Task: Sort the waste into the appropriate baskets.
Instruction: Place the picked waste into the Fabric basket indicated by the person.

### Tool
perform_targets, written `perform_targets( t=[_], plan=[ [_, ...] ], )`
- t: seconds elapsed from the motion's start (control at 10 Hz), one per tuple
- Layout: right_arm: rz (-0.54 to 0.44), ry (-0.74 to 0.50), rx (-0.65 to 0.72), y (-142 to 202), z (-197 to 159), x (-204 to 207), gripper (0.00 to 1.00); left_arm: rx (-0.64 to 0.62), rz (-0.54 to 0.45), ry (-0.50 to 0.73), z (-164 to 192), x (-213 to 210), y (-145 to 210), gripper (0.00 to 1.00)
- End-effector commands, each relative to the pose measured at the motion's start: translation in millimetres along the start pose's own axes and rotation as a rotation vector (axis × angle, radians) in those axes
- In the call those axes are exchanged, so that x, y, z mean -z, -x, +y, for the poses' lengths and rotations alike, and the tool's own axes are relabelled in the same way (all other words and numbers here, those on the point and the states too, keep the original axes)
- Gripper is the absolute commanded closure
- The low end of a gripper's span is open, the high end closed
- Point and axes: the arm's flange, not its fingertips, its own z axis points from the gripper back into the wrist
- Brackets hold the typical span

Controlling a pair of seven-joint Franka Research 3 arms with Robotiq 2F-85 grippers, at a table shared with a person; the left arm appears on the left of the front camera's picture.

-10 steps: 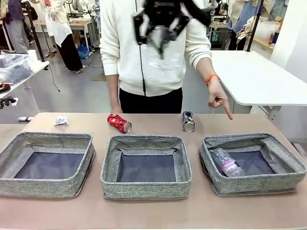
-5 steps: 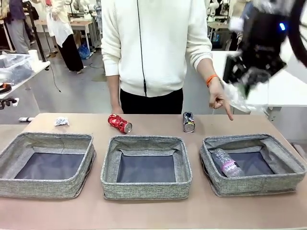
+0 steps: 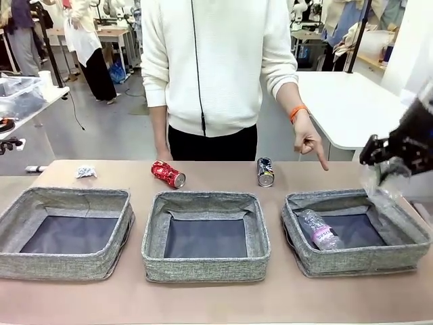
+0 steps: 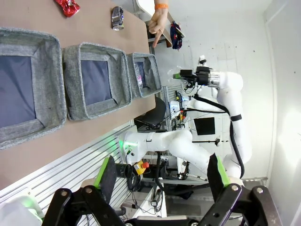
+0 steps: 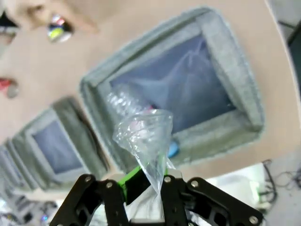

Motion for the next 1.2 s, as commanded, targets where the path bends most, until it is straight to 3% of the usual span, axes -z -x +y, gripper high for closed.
perform_targets(
  t=[0.0, 0.4, 0.5, 0.6, 0.7, 0.8, 1.1],
  plan=[
    [-0.038, -0.029, 0.108, 5.1, -1.3, 21.6, 0.96, 0.021, -0.002, 0.019, -1.6, -0.4, -0.4, 0.00],
    [-0.052, -0.038, 0.139, 9.2, -3.9, 29.6, 0.96, 0.021, -0.002, 0.019, -1.6, -0.4, -0.4, 0.00],
    [-0.050, -0.036, 0.135, 8.3, -1.4, 29.4, 0.88, 0.021, -0.002, 0.019, -1.6, -0.4, -0.4, 0.00],
    [-0.050, -0.031, 0.120, 8.0, 1.0, 29.9, 0.38, 0.021, -0.002, 0.019, -1.6, -0.4, -0.4, 0.00],
    [-0.052, -0.032, 0.118, 7.8, 2.4, 29.7, 0.29, 0.021, -0.002, 0.019, -1.6, -0.4, -0.4, 0.00],
    [-0.056, -0.030, 0.123, 8.0, 2.7, 29.8, 0.00, 0.021, -0.002, 0.019, -1.6, -0.4, -0.4, 0.00],
    [-0.064, -0.037, 0.132, 8.6, 2.0, 29.2, 0.03, 0.021, -0.002, 0.019, -1.6, -0.4, -0.4, 0.00]
  ],
)
